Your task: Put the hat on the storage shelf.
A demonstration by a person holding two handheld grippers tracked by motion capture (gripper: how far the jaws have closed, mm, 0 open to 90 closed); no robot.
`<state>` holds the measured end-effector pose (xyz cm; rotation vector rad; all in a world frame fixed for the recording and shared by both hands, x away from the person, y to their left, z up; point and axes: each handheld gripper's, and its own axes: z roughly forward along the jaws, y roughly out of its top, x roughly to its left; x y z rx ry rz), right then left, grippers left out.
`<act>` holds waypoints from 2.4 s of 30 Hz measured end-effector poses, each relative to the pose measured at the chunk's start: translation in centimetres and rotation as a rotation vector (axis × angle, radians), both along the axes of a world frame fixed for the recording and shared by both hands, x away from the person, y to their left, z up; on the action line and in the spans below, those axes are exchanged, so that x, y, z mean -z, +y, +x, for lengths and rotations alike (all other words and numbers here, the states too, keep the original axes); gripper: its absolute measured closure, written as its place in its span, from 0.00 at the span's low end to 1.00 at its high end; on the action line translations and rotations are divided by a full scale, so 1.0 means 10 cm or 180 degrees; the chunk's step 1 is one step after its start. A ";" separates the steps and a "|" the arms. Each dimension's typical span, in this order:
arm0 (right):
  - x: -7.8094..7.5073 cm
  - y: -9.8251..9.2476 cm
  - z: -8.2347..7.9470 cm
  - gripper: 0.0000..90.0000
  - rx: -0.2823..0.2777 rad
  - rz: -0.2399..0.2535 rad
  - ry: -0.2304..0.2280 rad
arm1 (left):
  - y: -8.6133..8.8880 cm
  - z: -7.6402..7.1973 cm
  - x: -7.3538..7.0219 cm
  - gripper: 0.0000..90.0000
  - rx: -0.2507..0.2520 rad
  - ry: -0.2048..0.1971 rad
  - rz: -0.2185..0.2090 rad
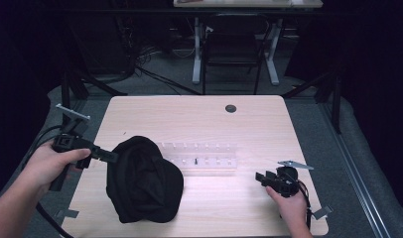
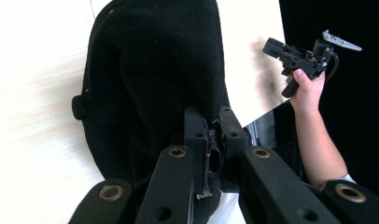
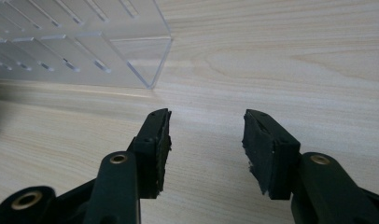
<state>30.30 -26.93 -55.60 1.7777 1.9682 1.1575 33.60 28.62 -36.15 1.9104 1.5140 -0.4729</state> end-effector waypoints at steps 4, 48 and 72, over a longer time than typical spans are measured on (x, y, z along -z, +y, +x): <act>0.00 0.00 0.00 0.56 -0.0002 0.0002 -0.0004 | -0.03 -0.02 -0.10 0.95 0.0023 -0.0048 0.0017; -0.01 0.01 0.01 0.55 -0.0078 -0.0023 -0.0064 | -0.30 0.15 -0.91 0.95 0.0022 -0.0397 0.0024; -0.04 0.09 0.01 0.48 -0.0246 -0.0088 -0.0268 | -0.47 0.54 -0.95 0.95 -0.0240 -0.0465 -0.0073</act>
